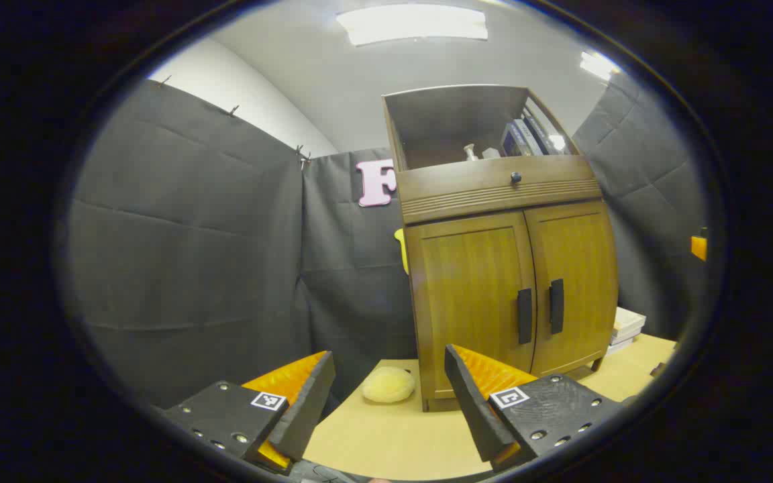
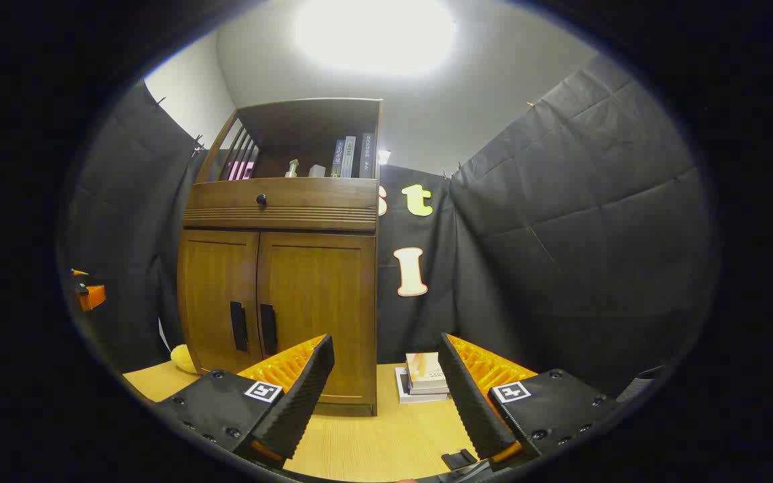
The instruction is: Open the right door of the double-door shoe cabinet with the right hand, and open the left door with the left hand.
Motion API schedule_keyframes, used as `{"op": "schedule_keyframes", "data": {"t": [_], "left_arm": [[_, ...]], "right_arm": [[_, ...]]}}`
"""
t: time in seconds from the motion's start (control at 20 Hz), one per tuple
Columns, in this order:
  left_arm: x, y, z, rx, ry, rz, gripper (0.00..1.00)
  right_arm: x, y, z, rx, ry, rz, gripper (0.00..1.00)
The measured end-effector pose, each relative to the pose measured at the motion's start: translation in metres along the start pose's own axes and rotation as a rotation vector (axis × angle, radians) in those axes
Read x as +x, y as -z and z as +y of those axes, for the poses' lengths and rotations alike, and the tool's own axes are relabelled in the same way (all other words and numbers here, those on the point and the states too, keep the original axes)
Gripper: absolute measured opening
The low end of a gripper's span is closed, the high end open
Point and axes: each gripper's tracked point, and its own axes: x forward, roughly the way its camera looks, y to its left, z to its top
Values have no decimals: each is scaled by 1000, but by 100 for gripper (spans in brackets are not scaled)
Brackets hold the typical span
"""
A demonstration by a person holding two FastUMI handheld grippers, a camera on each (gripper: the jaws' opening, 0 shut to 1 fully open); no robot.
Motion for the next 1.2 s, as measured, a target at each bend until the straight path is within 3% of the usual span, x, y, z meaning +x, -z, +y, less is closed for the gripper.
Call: {"op": "schedule_keyframes", "data": {"t": [0.85,1.2], "left_arm": [[0,-4,0,16,-8,-5,96],[-14,-7,6,21,-39,-17,96]], "right_arm": [[22,11,3,7,-5,17,98],[49,12,35,43,-69,35,98]]}}
